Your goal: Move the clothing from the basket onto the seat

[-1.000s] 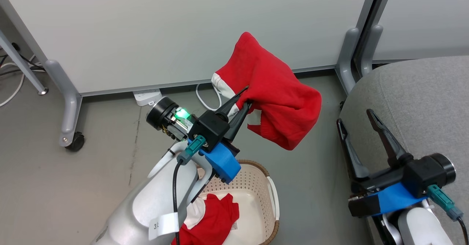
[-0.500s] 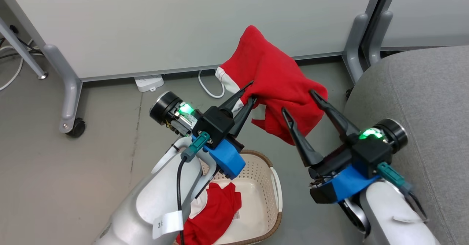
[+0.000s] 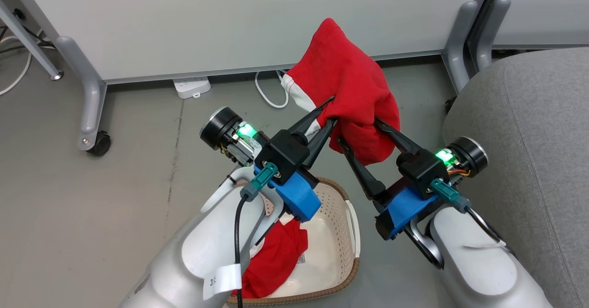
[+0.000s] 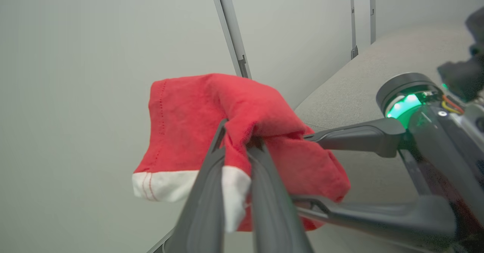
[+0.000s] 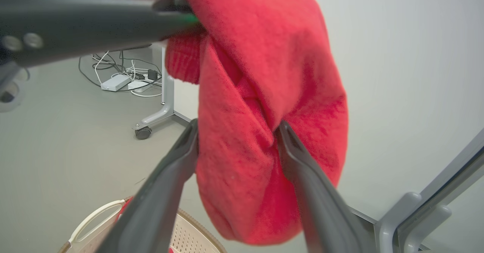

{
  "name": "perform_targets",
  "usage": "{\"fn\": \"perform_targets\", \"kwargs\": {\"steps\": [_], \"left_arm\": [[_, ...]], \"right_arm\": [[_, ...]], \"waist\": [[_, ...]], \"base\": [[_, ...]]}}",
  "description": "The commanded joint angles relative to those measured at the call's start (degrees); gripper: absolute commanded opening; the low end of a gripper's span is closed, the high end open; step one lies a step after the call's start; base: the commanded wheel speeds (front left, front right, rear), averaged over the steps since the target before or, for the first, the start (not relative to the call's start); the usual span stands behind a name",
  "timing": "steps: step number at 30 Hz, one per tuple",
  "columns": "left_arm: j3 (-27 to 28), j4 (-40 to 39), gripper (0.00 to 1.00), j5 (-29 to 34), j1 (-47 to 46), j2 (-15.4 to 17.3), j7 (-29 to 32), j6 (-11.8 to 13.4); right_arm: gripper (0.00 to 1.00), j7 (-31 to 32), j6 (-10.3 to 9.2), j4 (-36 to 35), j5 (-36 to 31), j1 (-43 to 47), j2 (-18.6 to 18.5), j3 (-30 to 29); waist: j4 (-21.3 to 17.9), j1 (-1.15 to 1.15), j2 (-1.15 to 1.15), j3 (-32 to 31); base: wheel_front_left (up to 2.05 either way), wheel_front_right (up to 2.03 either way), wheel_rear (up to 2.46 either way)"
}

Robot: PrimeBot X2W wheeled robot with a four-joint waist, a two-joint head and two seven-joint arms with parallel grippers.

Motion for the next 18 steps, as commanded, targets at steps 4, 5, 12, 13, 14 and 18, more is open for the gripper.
{"fn": "perform_targets", "kwargs": {"steps": [4, 5, 12, 13, 14, 18], "left_arm": [[-0.05, 0.21, 0.00, -0.01, -1.09, -0.47, -0.30, -0.22], [-0.11, 0.24, 0.00, 0.00, -1.10, -0.52, -0.30, -0.24], [-0.20, 0.52, 0.00, -0.18, -1.51, -0.85, -0.30, -0.38], [-0.14, 0.53, 0.00, -0.19, -1.50, -0.88, -0.30, -0.39], [-0.05, 0.53, 0.00, -0.20, -1.52, -0.90, -0.30, -0.40], [0.18, 0.53, 0.00, -0.03, -1.45, -0.95, -0.30, -0.40]], "right_arm": [[1.00, -0.20, 0.01, 1.66, -1.71, -2.35, 1.82, -0.98], [1.00, -0.20, 0.01, 2.27, -1.99, -2.42, 2.15, -1.49], [0.00, -0.20, 0.01, 4.60, -2.90, -3.36, 3.53, -1.79], [0.00, -0.20, 0.01, 4.63, -2.88, -3.41, 3.57, -1.83], [0.00, -0.20, 0.01, 4.68, -2.85, -3.42, 3.59, -1.84], [0.00, -0.19, 0.01, 4.85, -2.49, -3.49, 3.40, -1.87]], "waist": [[0.18, 0.00, 0.00, 0.48], [0.20, 0.00, 0.00, 0.52], [0.40, 0.00, 0.00, 0.64], [0.41, 0.00, 0.00, 0.68], [0.42, 0.00, 0.00, 0.74], [0.34, 0.00, 0.00, 0.92]], "base": [[0.00, 0.00, 0.00], [0.00, 0.00, 0.00], [0.00, 0.00, 0.00], [0.00, 0.00, 0.00], [0.00, 0.00, 0.00], [0.00, 0.00, 0.00]]}}
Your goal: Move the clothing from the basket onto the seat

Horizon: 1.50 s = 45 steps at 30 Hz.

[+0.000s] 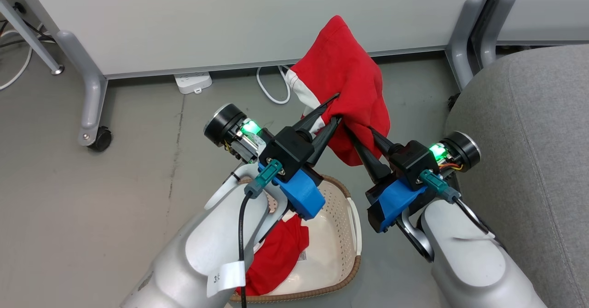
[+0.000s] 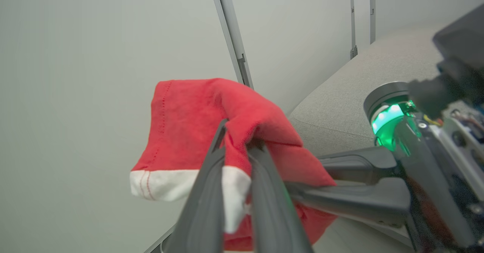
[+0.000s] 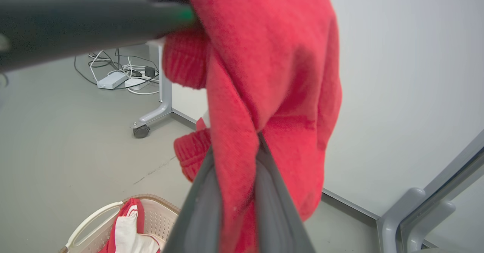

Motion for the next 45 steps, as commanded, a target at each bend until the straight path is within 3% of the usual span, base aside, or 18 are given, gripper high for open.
{"fn": "perform_targets", "kwargs": {"steps": [1, 12, 13, 14, 15, 32, 45], "left_arm": [[0.31, -0.07, 0.00, 0.03, -0.60, -0.12, -0.30, -0.32], [0.88, 0.07, 0.00, 0.04, -0.65, -0.23, -0.30, -0.39], [1.13, -0.13, 0.06, -0.21, -0.58, -0.24, -0.30, -0.40], [1.21, -0.28, 0.94, -0.27, -0.51, -0.27, -0.30, -0.39], [1.33, -0.46, 1.00, -0.40, -0.40, -0.30, -0.30, -0.28], [1.55, -0.56, 1.00, 0.58, -0.19, 0.00, -0.29, -0.30], [0.85, -1.10, 1.00, 1.07, 0.97, 0.87, -0.29, -0.29]], "right_arm": [[0.00, -0.20, 0.01, 0.21, 0.30, -0.85, -0.09, 0.03], [0.00, -0.20, 0.01, 0.21, 1.04, -1.10, -0.49, 0.11], [0.00, -0.20, 0.01, 0.18, 1.19, -1.07, -0.51, 0.14], [0.00, -0.19, 0.01, 0.17, 1.23, -1.03, -0.53, 0.16], [0.00, -0.19, 0.01, 0.17, 1.31, -1.00, -0.54, 0.10], [0.00, -0.20, 0.01, -0.84, 3.11, -0.39, -0.53, -2.20], [0.00, -0.21, 0.01, -5.99, 3.52, 1.50, -1.02, -8.11]], "waist": [[-0.07, 0.00, 0.00, 0.10], [-0.12, 0.00, 0.00, 0.36], [-0.12, 0.00, 0.00, 0.38], [-0.12, 0.00, 0.00, 0.39], [-0.13, 0.00, 0.00, 0.40], [-1.20, 0.00, 0.00, 1.42], [-7.25, 0.00, 0.00, 4.28]], "base": [[0.00, 0.00, 0.00], [0.00, 0.00, 0.00], [0.00, 0.00, 0.00], [0.00, 0.00, 0.00], [0.00, 0.00, 0.00], [0.00, 0.00, 0.00], [0.00, 0.00, 0.00]]}}
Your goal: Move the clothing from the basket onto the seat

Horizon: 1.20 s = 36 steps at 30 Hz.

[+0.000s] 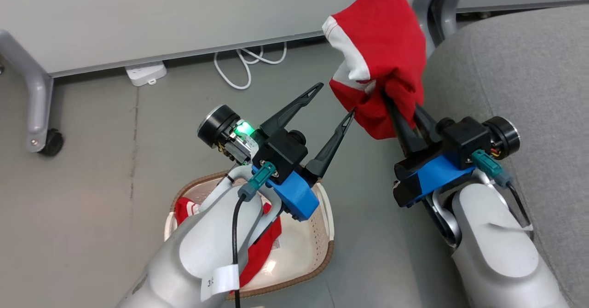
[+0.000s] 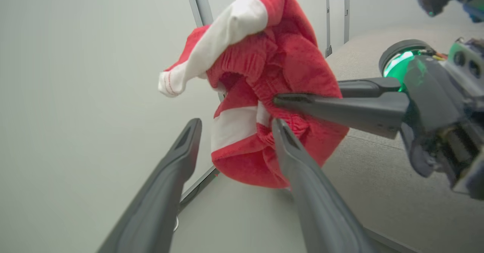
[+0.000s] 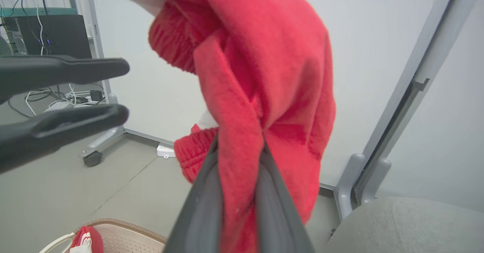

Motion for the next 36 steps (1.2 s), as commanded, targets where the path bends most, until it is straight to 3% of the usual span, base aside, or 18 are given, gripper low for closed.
{"fn": "perform_targets", "kwargs": {"steps": [1, 23, 36], "left_arm": [[-0.30, -0.23, 1.00, 0.41, 0.16, 0.11, -0.25, -0.05], [-9.23, -2.06, 1.00, -1.16, 0.26, 2.58, -0.22, -0.06], [-11.47, -1.68, 1.00, -2.20, -0.70, 2.81, -0.22, -0.06]], "right_arm": [[0.00, -0.21, 0.01, -0.83, 0.34, 0.85, -0.29, -0.72], [0.00, -0.22, 0.01, -12.09, 0.59, 9.21, 0.27, -17.37], [0.00, -0.22, 0.01, -13.69, 0.66, 13.03, 1.64, -20.35]], "waist": [[-2.04, 0.00, 0.00, 1.30], [-17.81, 0.00, 0.00, 5.43], [-20.97, 0.00, 0.00, 6.48]], "base": [[0.00, 0.00, 0.00], [0.00, 0.00, 0.00], [0.00, 0.00, 0.00]]}}
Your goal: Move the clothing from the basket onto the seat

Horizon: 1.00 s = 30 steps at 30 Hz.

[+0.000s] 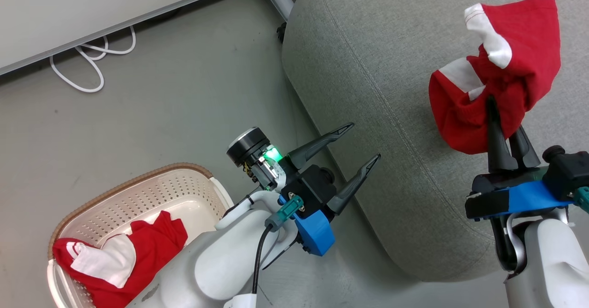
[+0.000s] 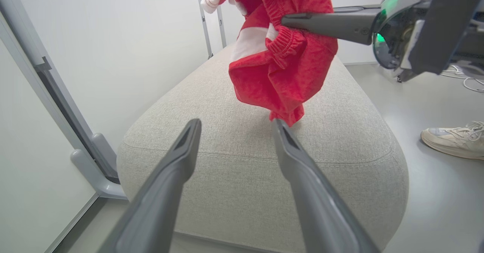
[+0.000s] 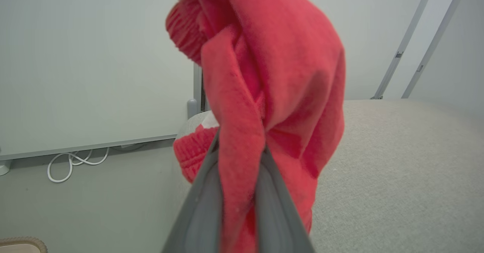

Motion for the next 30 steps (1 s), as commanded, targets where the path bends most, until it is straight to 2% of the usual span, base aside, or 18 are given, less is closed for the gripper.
{"fn": "perform_targets", "kwargs": {"steps": [1, 11, 18, 25, 30], "left_arm": [[0.27, -0.13, 1.00, -0.20, -0.78, 0.34, -0.18, -0.06], [1.24, -1.47, 1.00, 0.94, -2.83, 0.55, -0.18, -0.05], [1.26, -2.12, 1.00, 2.11, -5.51, 1.52, -0.18, -0.04], [1.12, -3.68, 1.00, 3.83, -10.65, 2.96, 0.70, -0.03], [1.30, -5.31, 1.00, 5.02, -13.95, 3.65, 1.66, 0.21]], "right_arm": [[0.00, -0.22, 0.01, -0.38, 0.34, 0.31, 0.30, -0.39], [0.00, -0.22, 0.01, -2.97, 0.27, -6.57, -1.39, -3.28], [0.00, -0.22, 0.01, -4.93, 0.73, -16.41, -5.63, -7.59], [0.00, -0.21, 0.01, -4.38, 3.15, -28.65, -13.07, -16.33], [0.00, -0.21, 0.01, 0.09, 5.37, -34.56, -18.44, -23.53]], "waist": [[-0.08, 0.00, 0.00, 0.02], [0.85, 0.00, 0.00, 3.08], [2.00, 0.00, 0.00, 8.81], [3.84, 0.00, 0.00, 18.54], [5.41, 0.00, 0.00, 24.42]], "base": [[0.00, 0.00, 0.00], [0.00, 0.00, 0.00], [0.00, 0.00, 0.00], [0.00, 0.00, 0.00], [0.00, 0.00, 0.00]]}}
